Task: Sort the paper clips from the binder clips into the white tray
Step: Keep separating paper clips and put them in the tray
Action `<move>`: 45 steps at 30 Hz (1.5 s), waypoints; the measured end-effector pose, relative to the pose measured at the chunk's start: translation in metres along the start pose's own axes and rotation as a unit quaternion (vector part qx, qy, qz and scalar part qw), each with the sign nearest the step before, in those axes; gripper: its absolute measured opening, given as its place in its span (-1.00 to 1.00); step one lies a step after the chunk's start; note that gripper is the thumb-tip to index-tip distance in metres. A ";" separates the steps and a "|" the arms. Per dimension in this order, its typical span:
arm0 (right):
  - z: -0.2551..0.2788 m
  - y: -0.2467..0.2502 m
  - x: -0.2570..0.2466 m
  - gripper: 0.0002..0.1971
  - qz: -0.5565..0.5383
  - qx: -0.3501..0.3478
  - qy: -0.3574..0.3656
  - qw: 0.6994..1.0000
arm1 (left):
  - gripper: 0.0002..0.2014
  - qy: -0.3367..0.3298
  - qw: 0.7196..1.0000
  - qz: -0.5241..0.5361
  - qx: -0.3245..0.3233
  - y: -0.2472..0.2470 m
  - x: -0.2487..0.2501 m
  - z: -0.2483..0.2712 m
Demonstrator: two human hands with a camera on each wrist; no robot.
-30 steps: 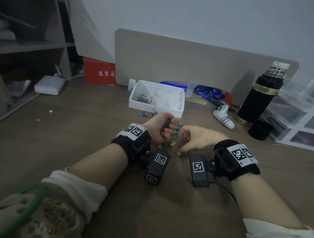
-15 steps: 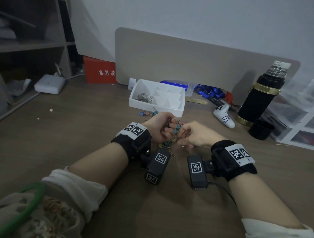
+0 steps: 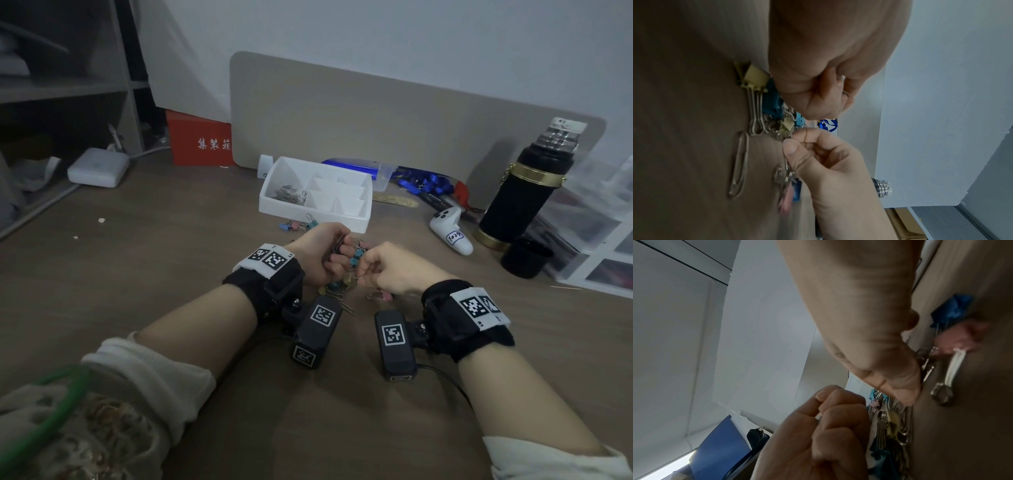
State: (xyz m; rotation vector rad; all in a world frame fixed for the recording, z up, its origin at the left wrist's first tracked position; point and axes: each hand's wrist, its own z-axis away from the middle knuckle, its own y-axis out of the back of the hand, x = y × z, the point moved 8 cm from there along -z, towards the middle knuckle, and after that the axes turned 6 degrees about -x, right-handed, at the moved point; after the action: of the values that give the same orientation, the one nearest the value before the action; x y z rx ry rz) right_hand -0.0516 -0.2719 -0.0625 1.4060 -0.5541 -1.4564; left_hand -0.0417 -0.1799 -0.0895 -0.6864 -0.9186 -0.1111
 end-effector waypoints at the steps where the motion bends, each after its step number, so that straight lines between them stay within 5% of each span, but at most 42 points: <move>1: 0.000 0.000 0.000 -0.93 0.006 0.000 -0.002 1.000 | -0.69 -0.001 1.000 0.000 0.000 0.000 0.000 0.000; 14: -0.003 0.005 -0.002 -0.81 0.102 0.034 -0.018 0.994 | -0.68 -0.001 1.000 0.006 0.002 0.000 0.001 0.001; 18: 0.001 0.024 -0.005 -0.82 0.052 0.148 -0.002 0.988 | -0.66 0.001 1.000 0.015 -0.008 -0.002 0.000 0.003; 24: 0.024 0.054 -0.019 -0.90 -0.076 0.342 0.103 0.931 | -0.64 0.026 0.999 -0.008 -0.028 -0.007 -0.003 0.005; 34: 0.019 0.039 -0.037 -0.93 -0.153 0.286 0.175 0.930 | -0.68 0.042 0.995 -0.032 -0.080 -0.020 -0.007 0.008; 45: 0.018 0.039 -0.033 -0.86 -0.120 0.294 0.168 0.933 | -0.68 -0.014 0.999 0.025 -0.023 -0.006 0.001 0.007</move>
State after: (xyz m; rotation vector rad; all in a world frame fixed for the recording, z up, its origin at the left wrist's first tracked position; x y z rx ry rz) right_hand -0.0607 -0.2642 -0.0096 2.2131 -0.6427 -1.2359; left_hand -0.0478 -0.1804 -0.0828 -0.7539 -0.9276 -0.0787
